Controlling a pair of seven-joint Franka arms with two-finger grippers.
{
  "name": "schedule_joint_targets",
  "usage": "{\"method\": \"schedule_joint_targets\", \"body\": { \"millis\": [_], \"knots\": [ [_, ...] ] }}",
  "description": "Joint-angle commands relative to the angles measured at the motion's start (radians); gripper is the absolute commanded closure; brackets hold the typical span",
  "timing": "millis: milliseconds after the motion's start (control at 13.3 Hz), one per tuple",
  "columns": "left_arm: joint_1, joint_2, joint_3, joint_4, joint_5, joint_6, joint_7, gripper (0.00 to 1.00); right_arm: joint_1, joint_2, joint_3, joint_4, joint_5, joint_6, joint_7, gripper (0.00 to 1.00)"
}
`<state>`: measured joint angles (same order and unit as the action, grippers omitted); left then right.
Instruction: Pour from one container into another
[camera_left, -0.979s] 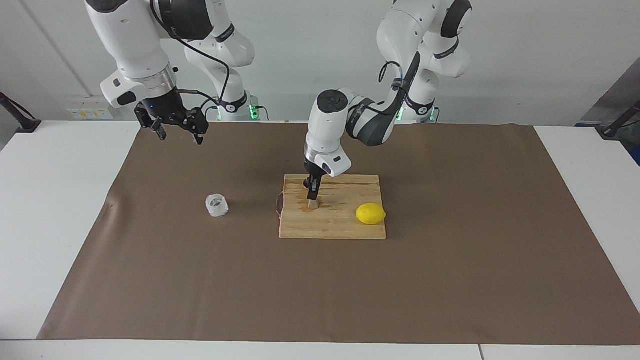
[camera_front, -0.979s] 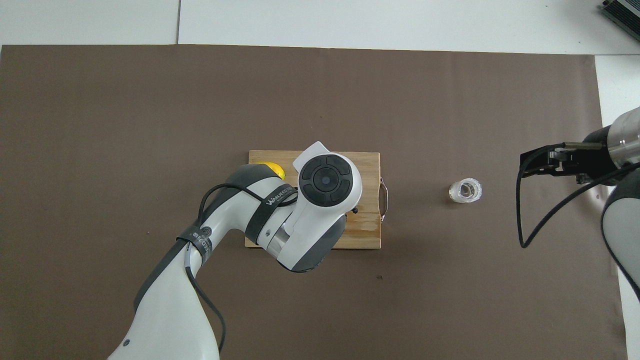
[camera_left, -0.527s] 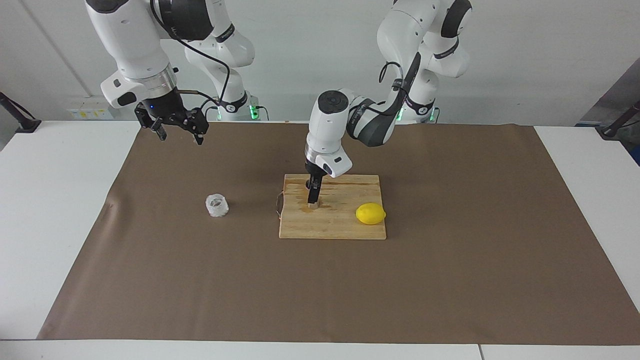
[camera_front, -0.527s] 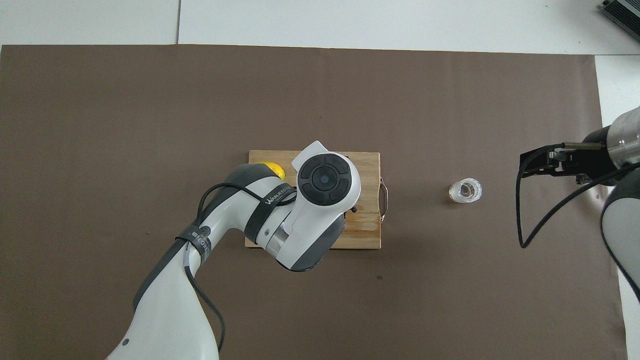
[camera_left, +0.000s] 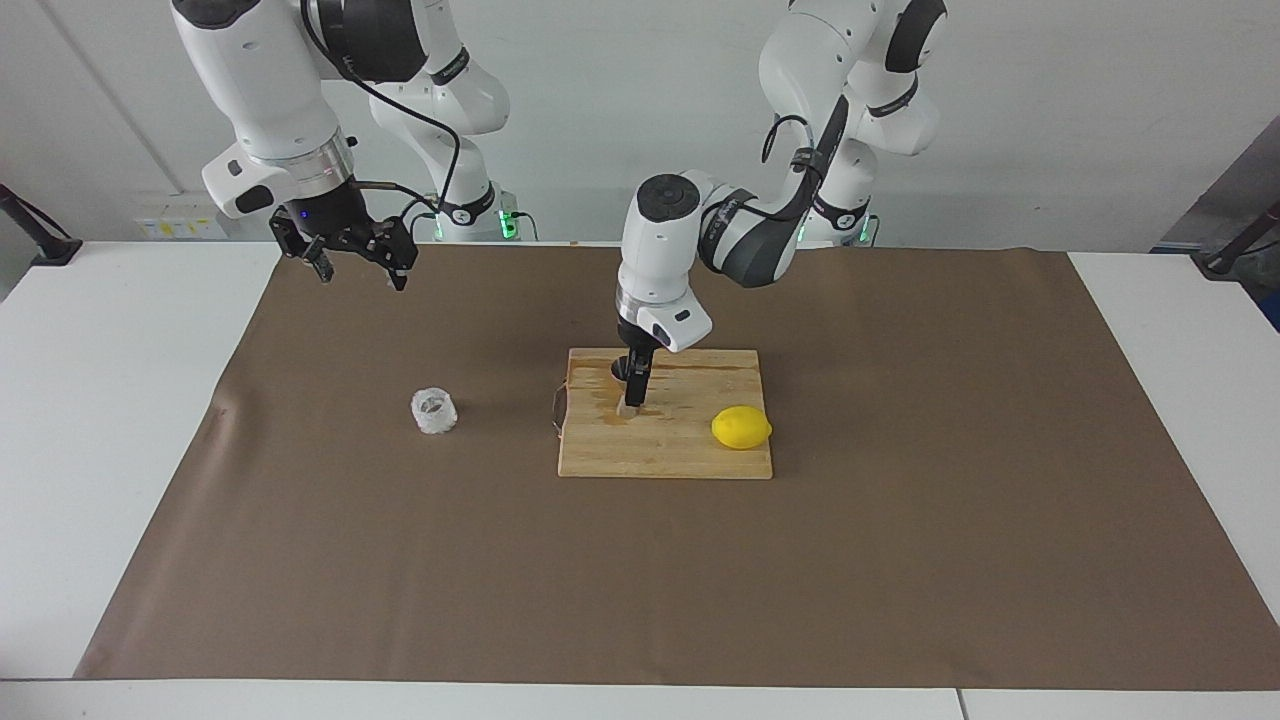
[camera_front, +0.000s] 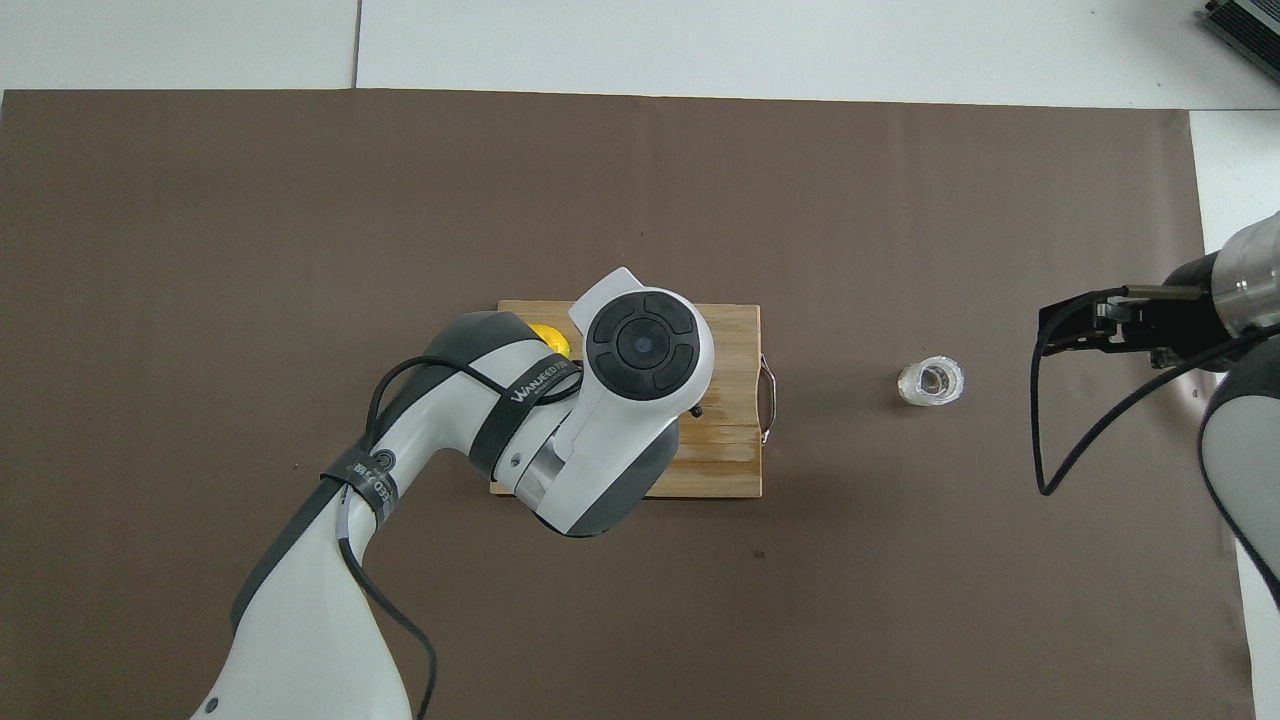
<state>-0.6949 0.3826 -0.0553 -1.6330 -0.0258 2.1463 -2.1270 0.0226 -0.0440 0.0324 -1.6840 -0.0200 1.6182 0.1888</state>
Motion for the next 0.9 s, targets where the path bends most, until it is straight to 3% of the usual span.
{"method": "schedule_joint_targets", "body": {
  "millis": [0, 602, 828],
  "knots": [
    [0.037, -0.077, 0.003, -0.010, 0.018, -0.080, 0.074, 0.00, -0.013, -0.020, 0.006, -0.033, 0.019, 0.025, -0.017, 0.00],
    [0.190, -0.159, 0.012, 0.005, 0.069, -0.172, 0.454, 0.00, 0.005, -0.004, 0.006, -0.034, 0.006, 0.081, -0.132, 0.00],
    [0.288, -0.209, 0.011, -0.007, 0.067, -0.210, 0.677, 0.00, 0.007, 0.003, 0.006, -0.068, 0.006, 0.123, -0.274, 0.00]
  ]
}}
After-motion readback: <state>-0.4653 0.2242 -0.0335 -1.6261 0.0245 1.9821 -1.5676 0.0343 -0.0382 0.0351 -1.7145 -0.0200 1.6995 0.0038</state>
